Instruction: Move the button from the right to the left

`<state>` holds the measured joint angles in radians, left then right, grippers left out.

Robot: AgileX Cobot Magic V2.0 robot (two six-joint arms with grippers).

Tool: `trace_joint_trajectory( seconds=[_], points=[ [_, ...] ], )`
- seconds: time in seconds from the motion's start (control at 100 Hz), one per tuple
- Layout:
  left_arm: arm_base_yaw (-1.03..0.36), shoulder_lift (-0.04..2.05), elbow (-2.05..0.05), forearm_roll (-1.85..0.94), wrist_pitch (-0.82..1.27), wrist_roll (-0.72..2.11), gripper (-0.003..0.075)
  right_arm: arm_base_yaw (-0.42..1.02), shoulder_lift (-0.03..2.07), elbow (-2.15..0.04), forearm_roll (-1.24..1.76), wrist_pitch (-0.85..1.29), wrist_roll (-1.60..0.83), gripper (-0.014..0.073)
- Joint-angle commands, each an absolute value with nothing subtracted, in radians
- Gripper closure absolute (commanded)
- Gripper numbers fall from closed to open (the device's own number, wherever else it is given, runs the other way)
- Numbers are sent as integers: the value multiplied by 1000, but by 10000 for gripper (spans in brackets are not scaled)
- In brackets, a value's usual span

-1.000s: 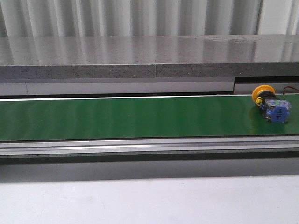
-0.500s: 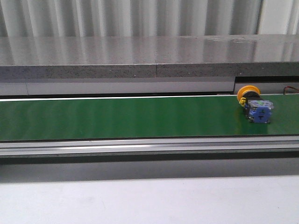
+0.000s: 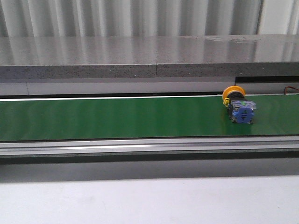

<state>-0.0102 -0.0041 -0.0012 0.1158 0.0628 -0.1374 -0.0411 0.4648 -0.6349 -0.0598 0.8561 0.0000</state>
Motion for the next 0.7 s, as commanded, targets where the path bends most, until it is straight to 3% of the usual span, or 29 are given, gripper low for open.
trace_joint_trajectory(
  seconds=[0.0, 0.69],
  points=[
    [-7, -40, 23, 114, -16, -145, 740, -42, 468, -656, -69, 801, 0, 659],
    [-7, -40, -19, 67, -68, -145, 740, -42, 468, -656, -69, 800, 0, 659]
  ],
)
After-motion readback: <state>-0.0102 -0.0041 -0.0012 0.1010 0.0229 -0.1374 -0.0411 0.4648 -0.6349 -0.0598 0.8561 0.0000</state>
